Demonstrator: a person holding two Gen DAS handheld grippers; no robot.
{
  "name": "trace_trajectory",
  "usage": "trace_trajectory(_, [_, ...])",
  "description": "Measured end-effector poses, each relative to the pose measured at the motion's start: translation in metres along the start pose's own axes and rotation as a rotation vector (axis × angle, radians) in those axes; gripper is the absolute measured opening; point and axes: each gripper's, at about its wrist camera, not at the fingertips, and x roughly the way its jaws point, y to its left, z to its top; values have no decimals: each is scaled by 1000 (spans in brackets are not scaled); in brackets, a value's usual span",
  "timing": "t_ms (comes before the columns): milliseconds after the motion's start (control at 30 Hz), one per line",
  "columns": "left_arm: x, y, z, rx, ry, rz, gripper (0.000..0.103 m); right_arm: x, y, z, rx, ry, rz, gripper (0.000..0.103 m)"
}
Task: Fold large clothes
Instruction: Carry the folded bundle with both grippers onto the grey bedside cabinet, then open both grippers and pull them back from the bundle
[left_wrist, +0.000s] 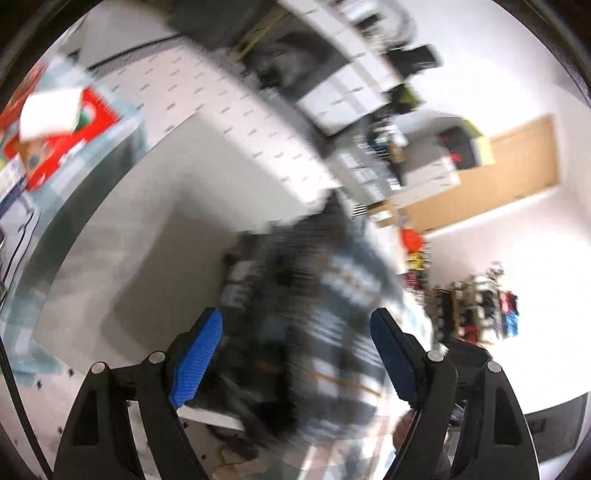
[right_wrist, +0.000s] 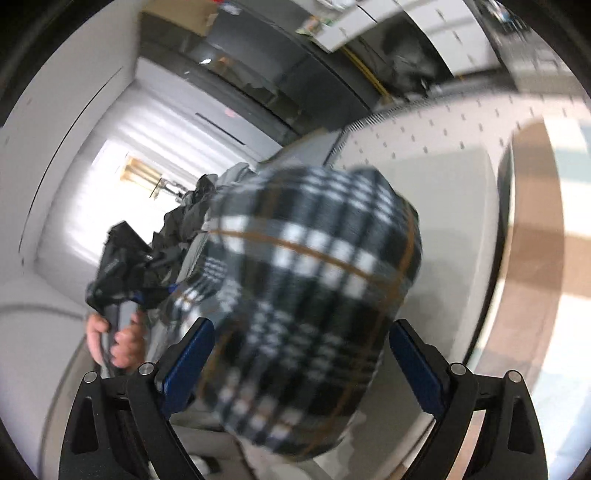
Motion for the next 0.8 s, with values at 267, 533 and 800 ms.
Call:
trace_trajectory(267, [64, -29, -4, 332, 38, -33, 79, -22, 17, -9, -52, -41, 111, 98])
trace_trajectory(533, [129, 54, 13, 190, 22, 87, 79, -50, 20, -56, -208, -150, -111, 102])
trace_trajectory(800, [98, 5, -23, 297, -160, 191, 79, -93, 20, -94, -257, -237, -264, 103])
